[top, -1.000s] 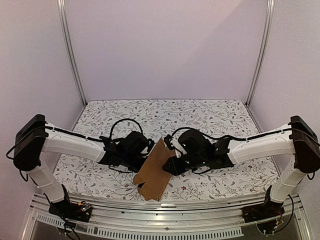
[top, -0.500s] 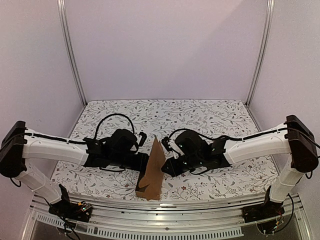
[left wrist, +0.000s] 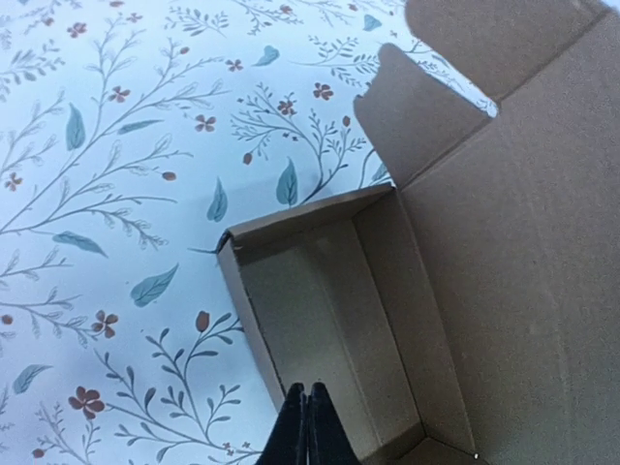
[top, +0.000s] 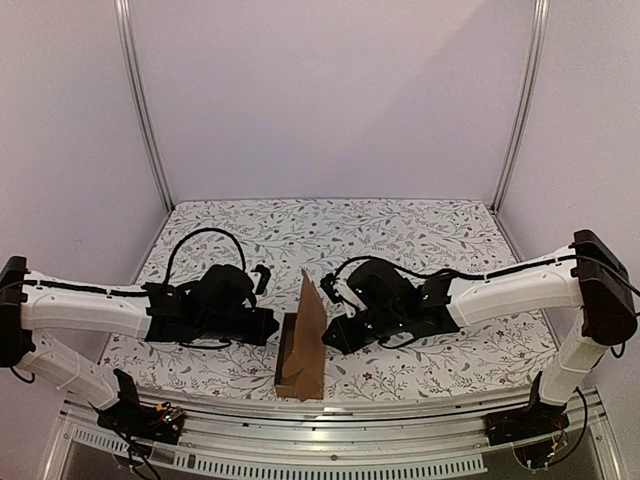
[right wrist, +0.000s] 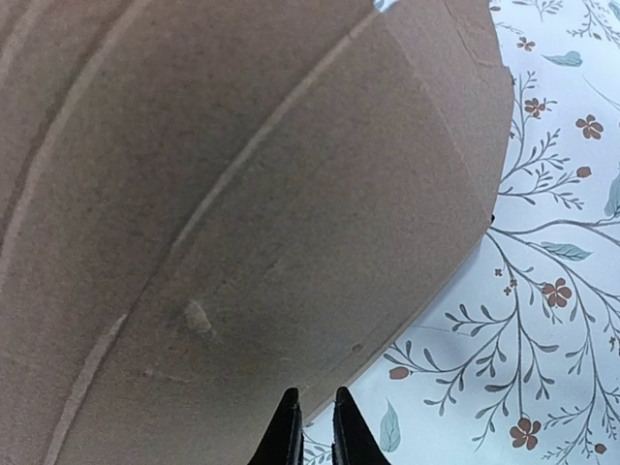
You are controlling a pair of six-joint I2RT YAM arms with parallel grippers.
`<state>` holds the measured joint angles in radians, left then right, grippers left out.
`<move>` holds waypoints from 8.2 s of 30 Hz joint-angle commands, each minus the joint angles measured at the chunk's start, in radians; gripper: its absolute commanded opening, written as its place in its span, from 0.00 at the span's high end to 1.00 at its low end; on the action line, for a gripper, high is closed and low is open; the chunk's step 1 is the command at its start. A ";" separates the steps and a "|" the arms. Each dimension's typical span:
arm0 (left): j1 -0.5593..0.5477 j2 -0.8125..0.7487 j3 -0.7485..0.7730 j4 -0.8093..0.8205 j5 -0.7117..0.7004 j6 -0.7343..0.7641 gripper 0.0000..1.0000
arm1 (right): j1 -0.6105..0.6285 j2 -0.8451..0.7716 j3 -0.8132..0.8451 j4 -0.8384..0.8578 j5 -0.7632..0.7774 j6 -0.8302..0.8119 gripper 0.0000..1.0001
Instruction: Fold the paper box
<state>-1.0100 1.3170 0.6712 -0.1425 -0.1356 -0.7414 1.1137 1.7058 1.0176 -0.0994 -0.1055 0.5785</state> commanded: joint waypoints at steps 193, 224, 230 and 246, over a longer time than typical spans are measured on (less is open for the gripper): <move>0.105 -0.414 0.151 -0.535 -0.385 0.214 0.02 | 0.005 -0.292 -0.179 -0.095 0.072 -0.321 0.33; 0.120 -0.580 0.041 -0.466 -0.370 0.177 0.01 | 0.232 -0.078 -0.101 0.028 0.512 -0.612 0.01; 0.123 -0.580 0.039 -0.456 -0.366 0.181 0.01 | 0.279 -0.134 -0.134 0.037 0.544 -0.627 0.05; 0.127 -0.579 0.044 -0.446 -0.355 0.193 0.01 | 0.370 -0.067 -0.037 0.084 0.560 -0.614 0.35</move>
<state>-0.8982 0.7452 0.7246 -0.6022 -0.4877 -0.5610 1.4723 1.5917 0.9340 -0.0433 0.4469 -0.0425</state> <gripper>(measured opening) 0.987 0.673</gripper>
